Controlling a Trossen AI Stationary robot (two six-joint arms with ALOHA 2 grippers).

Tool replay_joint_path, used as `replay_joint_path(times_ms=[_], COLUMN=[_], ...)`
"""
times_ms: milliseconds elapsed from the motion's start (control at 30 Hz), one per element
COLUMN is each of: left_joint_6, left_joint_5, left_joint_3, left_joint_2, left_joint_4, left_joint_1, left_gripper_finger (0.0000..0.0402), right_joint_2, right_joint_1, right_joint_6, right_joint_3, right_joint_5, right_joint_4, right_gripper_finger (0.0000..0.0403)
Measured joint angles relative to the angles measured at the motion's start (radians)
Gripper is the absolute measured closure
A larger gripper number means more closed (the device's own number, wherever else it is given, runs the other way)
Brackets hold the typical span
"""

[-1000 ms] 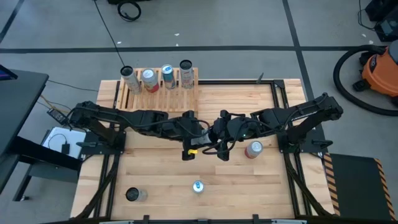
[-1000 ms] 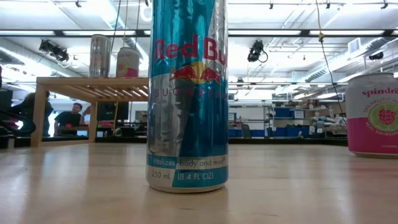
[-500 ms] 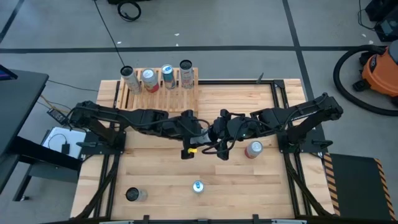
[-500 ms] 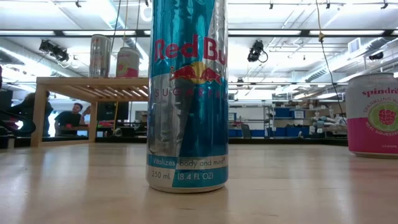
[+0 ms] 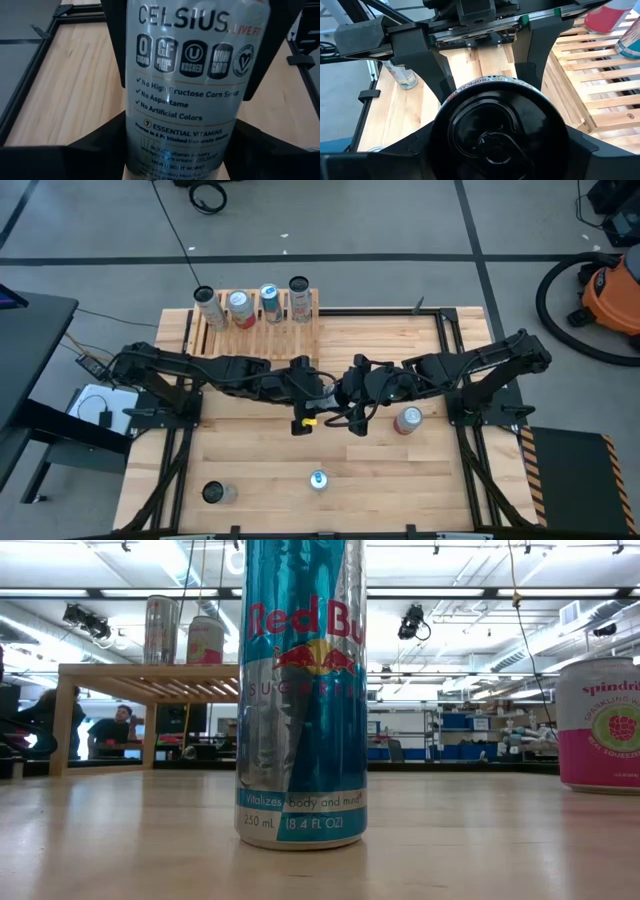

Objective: Place canned beverage on shelf
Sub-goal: Put the white yellow soda can on the shelf aligned with the other white yellow soda can

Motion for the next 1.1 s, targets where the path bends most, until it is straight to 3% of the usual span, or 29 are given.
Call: replay_joint_path(times_ms=[800,1100], left_joint_6=[-0.026,-0.070], left_joint_5=[-0.017,-0.068], left_joint_3=[0.000,-0.001], left_joint_2=[-0.024,-0.044], left_joint_4=[-0.022,-0.153], left_joint_1=[0.002,-0.006], left_gripper_finger=[0.0143,0.0143], right_joint_2=[0.000,-0.029], right_joint_1=[-0.003,-0.002], right_joint_6=[-0.057,-0.053], right_joint_3=[0.000,0.001], right_joint_5=[-0.024,0.024], right_joint_4=[0.046,0.053], right_gripper_finger=[0.0040,0.0007])
